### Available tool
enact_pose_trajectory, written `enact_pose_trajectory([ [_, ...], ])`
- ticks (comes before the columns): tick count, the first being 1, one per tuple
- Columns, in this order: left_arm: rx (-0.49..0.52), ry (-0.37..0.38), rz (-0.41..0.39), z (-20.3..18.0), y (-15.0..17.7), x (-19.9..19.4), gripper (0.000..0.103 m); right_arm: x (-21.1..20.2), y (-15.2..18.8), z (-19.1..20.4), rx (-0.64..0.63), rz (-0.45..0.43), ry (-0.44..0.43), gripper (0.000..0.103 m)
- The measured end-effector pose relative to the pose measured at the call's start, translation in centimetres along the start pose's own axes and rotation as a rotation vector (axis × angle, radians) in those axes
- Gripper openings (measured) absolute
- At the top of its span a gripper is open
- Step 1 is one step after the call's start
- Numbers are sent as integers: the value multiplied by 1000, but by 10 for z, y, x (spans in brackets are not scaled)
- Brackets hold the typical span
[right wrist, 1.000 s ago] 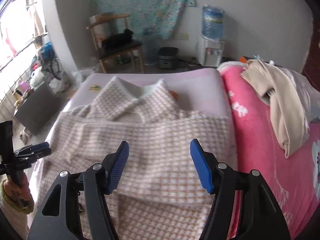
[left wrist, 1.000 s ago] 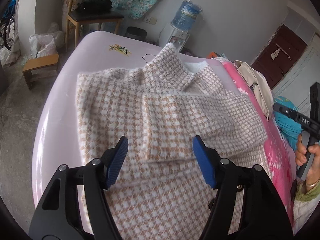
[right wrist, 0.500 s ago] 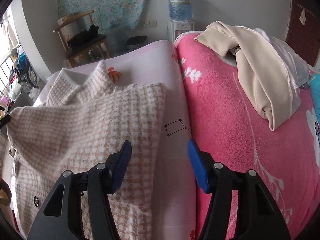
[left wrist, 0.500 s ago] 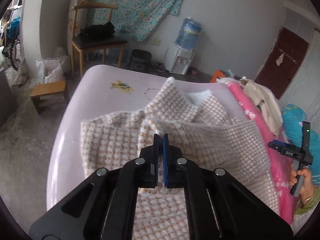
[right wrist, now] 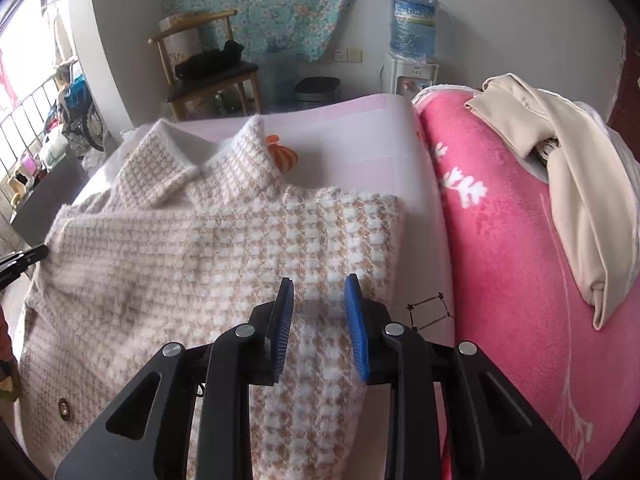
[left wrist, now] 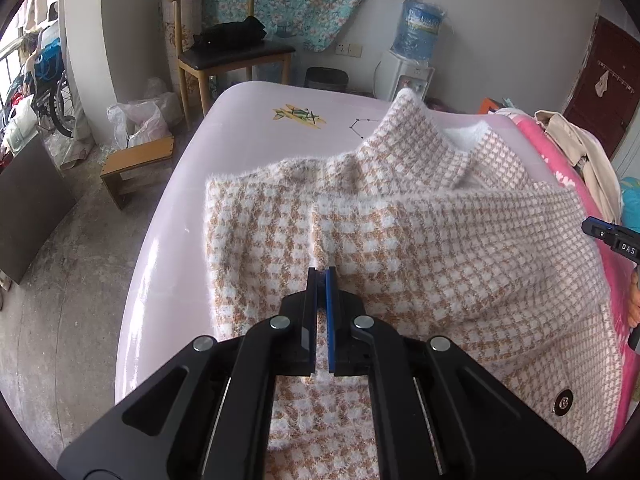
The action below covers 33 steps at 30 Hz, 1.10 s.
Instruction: Fold large clothes
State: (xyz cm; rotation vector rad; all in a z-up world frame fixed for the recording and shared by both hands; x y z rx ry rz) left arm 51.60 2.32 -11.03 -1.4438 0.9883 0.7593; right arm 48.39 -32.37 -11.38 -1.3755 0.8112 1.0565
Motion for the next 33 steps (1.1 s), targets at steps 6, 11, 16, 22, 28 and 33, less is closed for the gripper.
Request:
enact_pose_trajectory([
  [6,1,21,14,5,6,1,8,19,4,0,-43,84,60,28],
  [11,37,47,-100,-1,-3,-39,31,-12,-1,23,-93,36,23,40],
  [16,133,96,30,-48,1,-10,62,11,3,53,-135,102,-32,58],
  [22,147,27,89,-52,16,12,66,12,15,33,-91,152,29,66],
  [28,170,35,67,-46,32,-16,78,-50,63,34,-247,73,108,66],
  [33,161,-43,119,-33,48,14,80,-17,106,-10,-252,181,299,63],
])
Point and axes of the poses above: each gripper's, at about its wrist camera, not at the fingertips, and x roughly the way its jaws point, z to its left, y to its underside, the point moved 10 cm from there along x, roughly the way its jaws point, and after that the axes turned 13 degrees about z, right-handed, at the moved point
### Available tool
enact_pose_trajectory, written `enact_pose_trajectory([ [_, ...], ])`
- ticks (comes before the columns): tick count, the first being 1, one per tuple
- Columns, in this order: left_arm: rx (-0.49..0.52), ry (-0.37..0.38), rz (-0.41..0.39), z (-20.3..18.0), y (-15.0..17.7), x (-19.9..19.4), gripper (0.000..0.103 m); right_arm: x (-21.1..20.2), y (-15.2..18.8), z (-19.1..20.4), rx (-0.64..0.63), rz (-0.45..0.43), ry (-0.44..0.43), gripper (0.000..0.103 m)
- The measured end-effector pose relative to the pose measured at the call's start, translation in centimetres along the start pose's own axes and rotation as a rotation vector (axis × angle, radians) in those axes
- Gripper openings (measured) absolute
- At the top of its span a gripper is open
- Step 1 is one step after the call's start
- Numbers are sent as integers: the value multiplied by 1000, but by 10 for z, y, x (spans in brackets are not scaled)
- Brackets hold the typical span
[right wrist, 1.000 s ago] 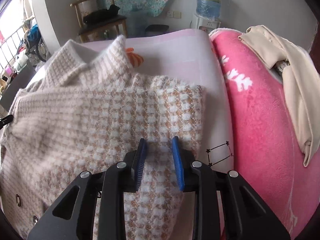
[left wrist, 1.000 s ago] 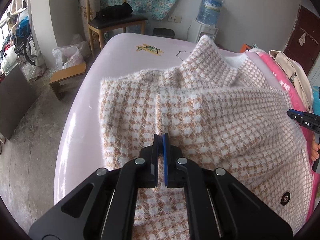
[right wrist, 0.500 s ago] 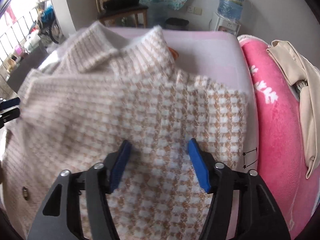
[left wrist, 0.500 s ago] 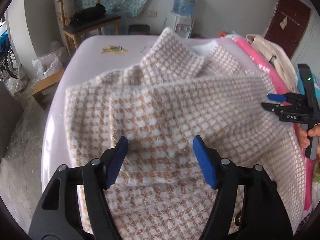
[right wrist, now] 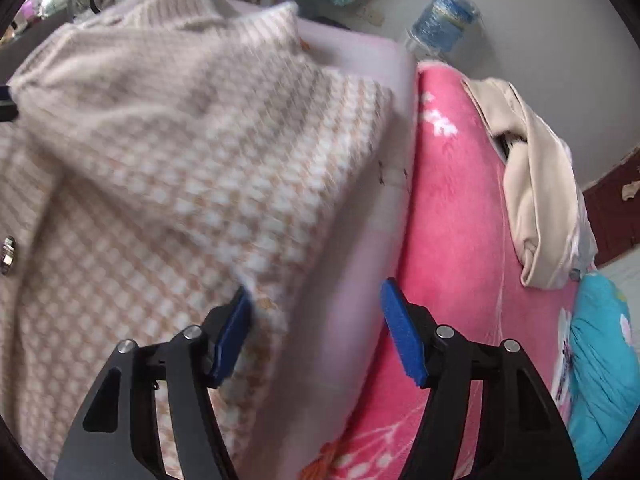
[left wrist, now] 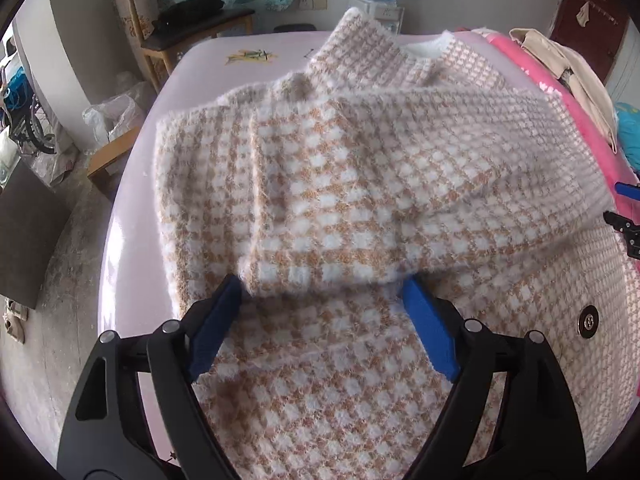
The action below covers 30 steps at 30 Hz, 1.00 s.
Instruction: Fold large clothes
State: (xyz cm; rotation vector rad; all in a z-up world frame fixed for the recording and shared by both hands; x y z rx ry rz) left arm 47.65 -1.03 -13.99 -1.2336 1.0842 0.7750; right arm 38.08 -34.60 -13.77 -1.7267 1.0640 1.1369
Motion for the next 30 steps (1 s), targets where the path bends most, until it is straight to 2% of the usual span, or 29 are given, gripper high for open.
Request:
enact_pose_trajectory([
  [3,-4,-8,-6,3,3,-8,80,-11,7,-13,115,-11,-112,63],
  [6,9,-23,-21,3,15,-29,80,-37,18,-11,133,-47,-95,63],
  [8,28,-18,-36,-2,28,-49,80,-55,31,-2,143,-64,-114,63],
  [13,94,12,-37,-33,86,-86,84,-97,79,50,134,-107,-214,63],
  [17,154,46,0,-69,144,-91,84,-107,123,102,123,-96,-315,63],
  [19,162,26,7,-78,170,-90,84,-108,147,126,133,-84,-367,63],
  [22,135,-2,15,-86,205,-82,85,-96,178,151,151,-46,-368,63],
  [24,105,-9,36,-88,223,-73,87,-81,198,160,163,5,-316,63],
  [26,83,-54,50,-85,236,-65,88,-86,208,162,180,-12,-282,63],
  [29,52,-83,29,-83,245,-67,91,-101,214,159,225,-45,-297,63],
  [30,41,-88,29,-82,246,-67,91,-104,215,160,235,-55,-308,67],
])
Point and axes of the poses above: each gripper's, at about its wrist camera, not at the fingertips, and x roughly the way its jaws point, z to its left, y to its underside, the point moved 10 cm from there along x, roughly the way its jaws point, and after that the axes turned 13 degrees about z, right-handed, at the moved point
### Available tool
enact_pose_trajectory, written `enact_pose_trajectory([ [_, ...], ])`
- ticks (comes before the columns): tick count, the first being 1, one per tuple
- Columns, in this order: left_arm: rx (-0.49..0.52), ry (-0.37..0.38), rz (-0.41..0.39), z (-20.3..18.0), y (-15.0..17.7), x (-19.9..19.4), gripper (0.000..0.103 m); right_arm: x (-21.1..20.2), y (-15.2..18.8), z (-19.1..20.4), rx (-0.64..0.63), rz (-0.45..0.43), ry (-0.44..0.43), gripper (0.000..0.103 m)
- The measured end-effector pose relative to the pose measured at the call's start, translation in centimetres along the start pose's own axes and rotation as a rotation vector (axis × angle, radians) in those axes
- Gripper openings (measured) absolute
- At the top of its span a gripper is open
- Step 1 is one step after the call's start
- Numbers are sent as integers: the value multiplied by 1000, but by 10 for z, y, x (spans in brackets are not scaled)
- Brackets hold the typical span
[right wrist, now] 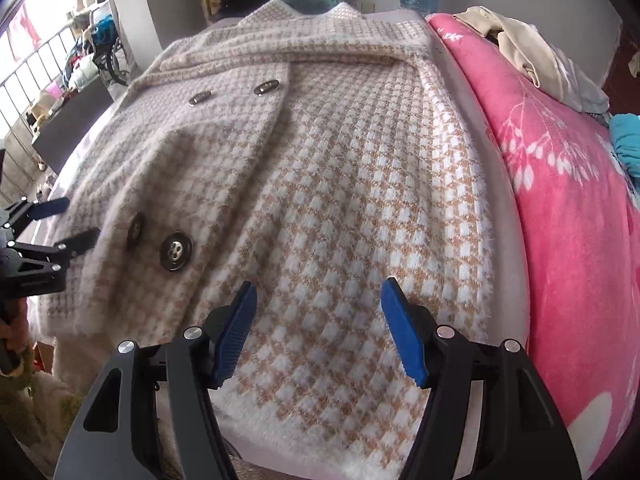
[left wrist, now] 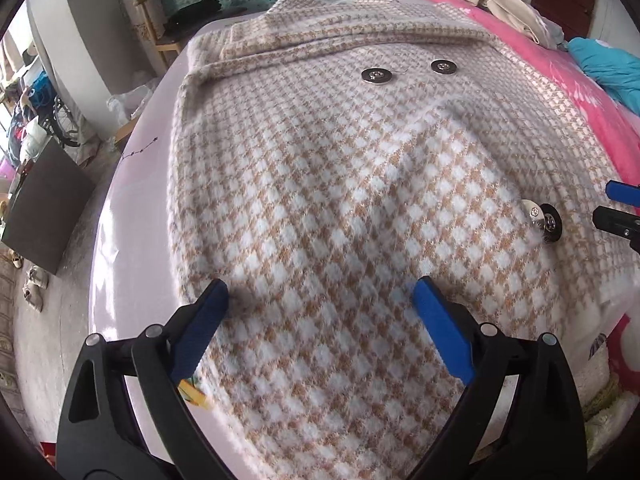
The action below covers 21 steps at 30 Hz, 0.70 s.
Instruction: Fold large clothes
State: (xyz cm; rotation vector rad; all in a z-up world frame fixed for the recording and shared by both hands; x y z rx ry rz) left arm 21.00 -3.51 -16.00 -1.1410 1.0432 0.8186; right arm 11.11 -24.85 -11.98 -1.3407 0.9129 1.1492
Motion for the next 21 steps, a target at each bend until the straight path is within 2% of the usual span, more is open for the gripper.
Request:
enact_pose_trajectory([
  [1,-13,-5,-1,1,1,1,92,1,1,-1,4,-4,0,71],
  [3,-45,-10,0,3,3,2,95,16,9,-3,6,30,31,72],
  [6,-82,-9,6,4,5,3,95,18,12,-1,-5,-4,69,77],
  [11,-107,-36,-11,3,6,2,95,22,12,-1,24,-5,67,87],
  [14,-116,-37,-16,4,7,2,95,23,13,1,21,-9,94,91],
  [21,-121,-41,-18,4,8,2,95,24,13,-2,36,-8,97,95],
])
Point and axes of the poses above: each gripper's, at about its wrist camera, not at the fingertips, and x roughly the way its jaws point, z to its left, y to its underside, the point moved 10 cm from there along x, roughly the way its jaws point, and after that the axes turned 13 degrees about z, right-handed, at the moved point
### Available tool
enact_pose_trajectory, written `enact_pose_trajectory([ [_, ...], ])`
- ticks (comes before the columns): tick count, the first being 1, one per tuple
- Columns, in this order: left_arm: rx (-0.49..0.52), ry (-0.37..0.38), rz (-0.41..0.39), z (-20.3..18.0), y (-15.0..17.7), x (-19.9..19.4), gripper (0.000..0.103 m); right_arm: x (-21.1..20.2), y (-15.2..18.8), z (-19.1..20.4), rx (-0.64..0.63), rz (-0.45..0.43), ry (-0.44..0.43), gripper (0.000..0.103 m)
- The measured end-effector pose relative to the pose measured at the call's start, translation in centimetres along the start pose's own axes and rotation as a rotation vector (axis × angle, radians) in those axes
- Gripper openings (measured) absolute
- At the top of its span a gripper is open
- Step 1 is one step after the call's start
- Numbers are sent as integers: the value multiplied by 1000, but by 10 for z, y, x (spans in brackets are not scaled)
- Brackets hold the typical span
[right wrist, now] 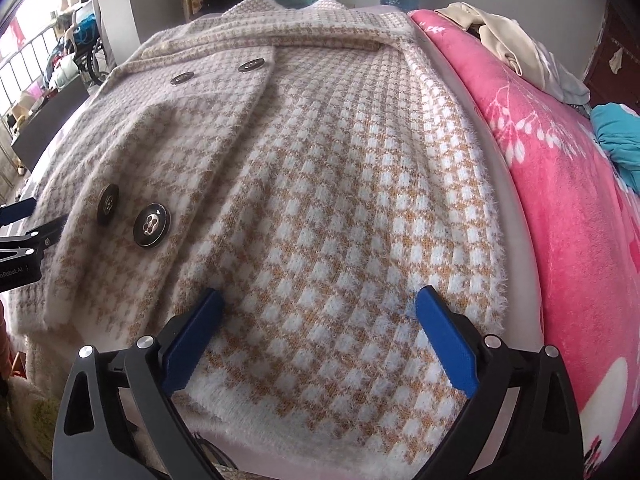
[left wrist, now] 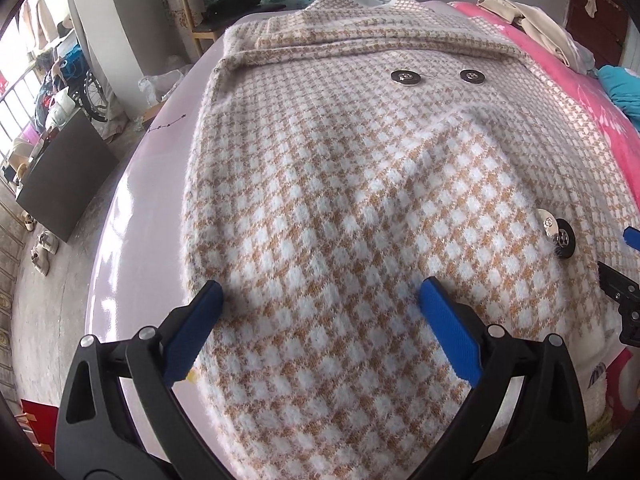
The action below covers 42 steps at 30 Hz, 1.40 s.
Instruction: Fold large clothes
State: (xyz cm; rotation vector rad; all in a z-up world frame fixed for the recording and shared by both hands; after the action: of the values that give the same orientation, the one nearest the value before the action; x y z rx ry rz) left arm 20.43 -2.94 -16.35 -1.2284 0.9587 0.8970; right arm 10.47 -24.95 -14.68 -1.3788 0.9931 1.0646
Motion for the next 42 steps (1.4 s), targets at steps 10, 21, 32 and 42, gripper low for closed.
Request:
enact_pose_trajectory([
  [10,-1,-2,1,-1,0,0,95,1,0,0,8,6,7,96],
  [21,1,-3,1,-2,0,0,95,1,-1,0,9,8,7,96],
  [32,2,-6,2,-2,0,0,95,0,-1,0,8,9,8,96],
  [42,3,-8,4,-3,0,0,95,1,-1,0,7,9,8,96],
])
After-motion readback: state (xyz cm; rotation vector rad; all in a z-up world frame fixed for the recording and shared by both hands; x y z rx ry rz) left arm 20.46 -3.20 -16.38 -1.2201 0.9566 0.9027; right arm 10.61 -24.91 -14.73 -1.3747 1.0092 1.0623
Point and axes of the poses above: each gripper's, at about its wrist camera, not at the fingertips, and x roughly the way its jaws point, z to its left, y to its underside, the point moved 10 cm from there along x, roughly the way its jaws point, and after that the axes turned 13 degrees about z, right-handed, at the moved point
